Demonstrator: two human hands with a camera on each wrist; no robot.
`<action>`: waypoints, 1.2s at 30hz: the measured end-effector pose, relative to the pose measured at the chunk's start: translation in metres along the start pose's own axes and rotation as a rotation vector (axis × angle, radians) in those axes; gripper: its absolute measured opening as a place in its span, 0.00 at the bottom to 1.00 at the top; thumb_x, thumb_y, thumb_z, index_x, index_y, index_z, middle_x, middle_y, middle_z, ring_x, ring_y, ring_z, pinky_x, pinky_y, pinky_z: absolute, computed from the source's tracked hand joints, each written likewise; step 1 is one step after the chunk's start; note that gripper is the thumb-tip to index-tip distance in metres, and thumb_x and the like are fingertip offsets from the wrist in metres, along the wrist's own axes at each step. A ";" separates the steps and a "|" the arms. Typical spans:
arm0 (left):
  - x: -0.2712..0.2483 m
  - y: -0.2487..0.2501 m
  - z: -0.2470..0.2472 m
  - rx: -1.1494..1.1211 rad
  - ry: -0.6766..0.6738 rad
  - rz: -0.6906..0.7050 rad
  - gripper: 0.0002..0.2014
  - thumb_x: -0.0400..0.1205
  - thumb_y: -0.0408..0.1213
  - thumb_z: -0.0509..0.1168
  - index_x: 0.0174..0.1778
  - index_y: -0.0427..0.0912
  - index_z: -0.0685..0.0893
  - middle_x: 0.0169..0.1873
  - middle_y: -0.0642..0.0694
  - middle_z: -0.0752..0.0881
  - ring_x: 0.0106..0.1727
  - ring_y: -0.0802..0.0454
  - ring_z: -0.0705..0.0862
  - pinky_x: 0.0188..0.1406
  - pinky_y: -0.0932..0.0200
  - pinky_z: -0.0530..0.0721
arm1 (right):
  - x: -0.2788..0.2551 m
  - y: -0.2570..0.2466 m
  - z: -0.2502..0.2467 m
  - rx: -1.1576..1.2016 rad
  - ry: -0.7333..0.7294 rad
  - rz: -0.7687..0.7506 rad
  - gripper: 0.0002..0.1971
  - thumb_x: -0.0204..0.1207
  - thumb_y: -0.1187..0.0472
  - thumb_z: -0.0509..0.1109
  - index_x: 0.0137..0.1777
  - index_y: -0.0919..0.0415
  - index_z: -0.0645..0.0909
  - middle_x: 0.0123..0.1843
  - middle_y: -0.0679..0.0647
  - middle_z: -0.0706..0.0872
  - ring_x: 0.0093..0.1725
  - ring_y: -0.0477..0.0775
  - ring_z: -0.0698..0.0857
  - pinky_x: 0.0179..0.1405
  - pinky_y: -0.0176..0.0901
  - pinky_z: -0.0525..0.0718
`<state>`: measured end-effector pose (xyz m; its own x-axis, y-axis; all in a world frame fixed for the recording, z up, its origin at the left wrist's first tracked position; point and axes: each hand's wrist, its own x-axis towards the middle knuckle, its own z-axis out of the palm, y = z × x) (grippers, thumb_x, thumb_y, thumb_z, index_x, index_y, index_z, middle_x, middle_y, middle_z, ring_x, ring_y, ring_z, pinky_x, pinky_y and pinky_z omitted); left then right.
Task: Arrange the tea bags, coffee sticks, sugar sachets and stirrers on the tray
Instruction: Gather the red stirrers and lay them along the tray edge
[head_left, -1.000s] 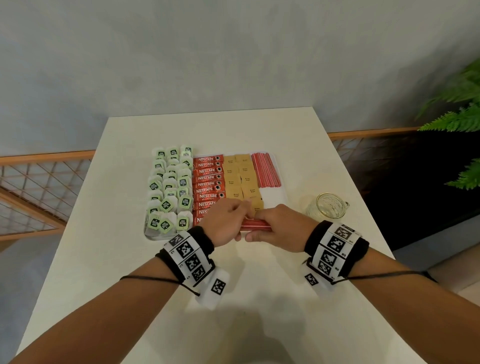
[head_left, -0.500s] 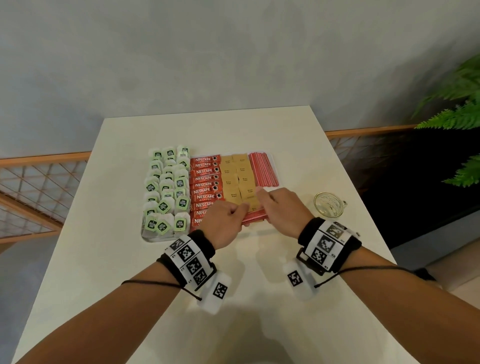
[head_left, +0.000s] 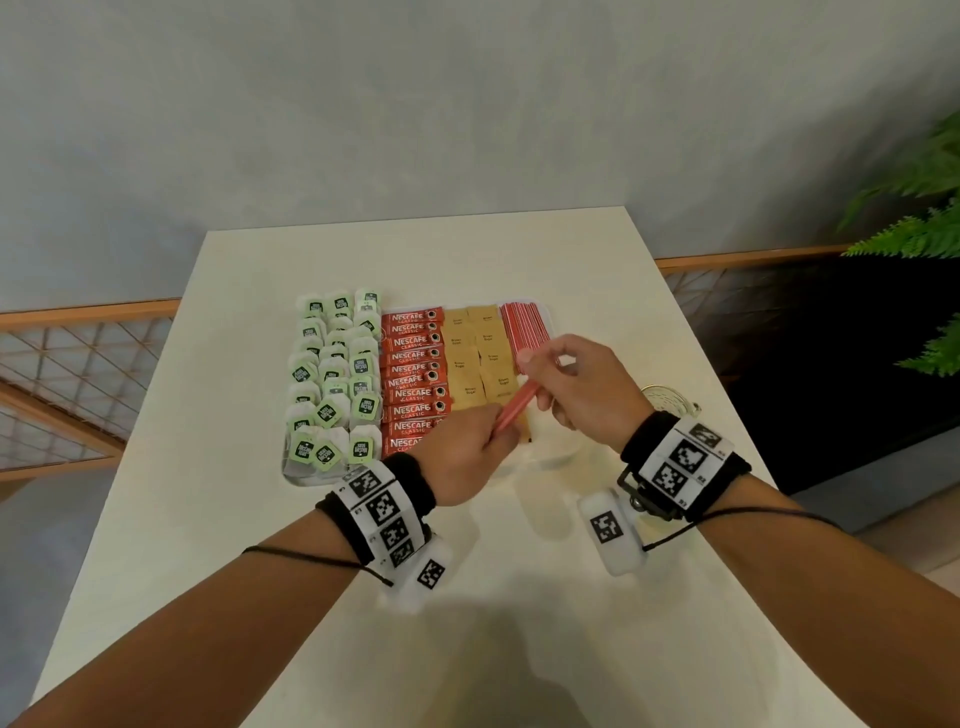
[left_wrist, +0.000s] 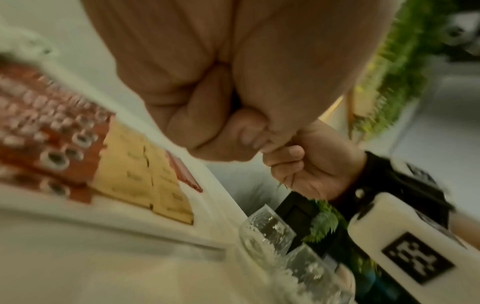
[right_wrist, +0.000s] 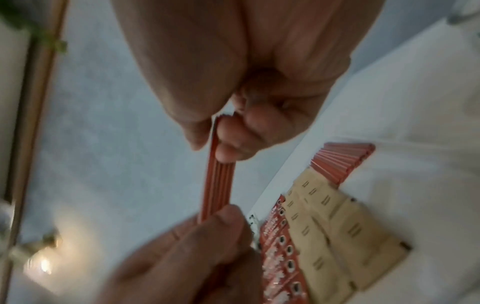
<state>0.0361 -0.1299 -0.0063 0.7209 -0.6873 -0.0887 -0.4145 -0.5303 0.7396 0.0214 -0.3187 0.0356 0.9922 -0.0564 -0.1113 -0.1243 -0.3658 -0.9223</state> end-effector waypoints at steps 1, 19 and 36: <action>0.003 -0.001 0.000 -0.101 0.029 -0.049 0.15 0.92 0.42 0.55 0.38 0.45 0.70 0.27 0.54 0.72 0.23 0.59 0.67 0.27 0.61 0.68 | 0.000 -0.003 -0.002 0.132 -0.021 0.030 0.13 0.83 0.48 0.72 0.57 0.57 0.84 0.33 0.53 0.86 0.25 0.49 0.78 0.25 0.41 0.76; 0.052 0.016 0.005 -0.174 -0.090 -0.137 0.23 0.89 0.56 0.57 0.43 0.39 0.82 0.35 0.43 0.91 0.30 0.46 0.89 0.30 0.49 0.87 | 0.053 0.006 -0.022 -0.348 -0.245 0.165 0.22 0.79 0.47 0.73 0.35 0.67 0.79 0.26 0.58 0.71 0.21 0.51 0.67 0.26 0.45 0.68; 0.098 -0.024 -0.011 0.374 -0.102 -0.191 0.08 0.83 0.43 0.67 0.54 0.44 0.84 0.46 0.48 0.85 0.46 0.49 0.83 0.37 0.60 0.75 | 0.089 0.042 0.008 -0.666 -0.305 0.396 0.14 0.77 0.56 0.75 0.33 0.59 0.77 0.28 0.54 0.78 0.26 0.53 0.75 0.26 0.41 0.73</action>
<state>0.1231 -0.1795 -0.0254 0.7532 -0.5953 -0.2799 -0.4655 -0.7830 0.4126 0.1042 -0.3318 -0.0159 0.8211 -0.0772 -0.5656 -0.3504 -0.8503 -0.3927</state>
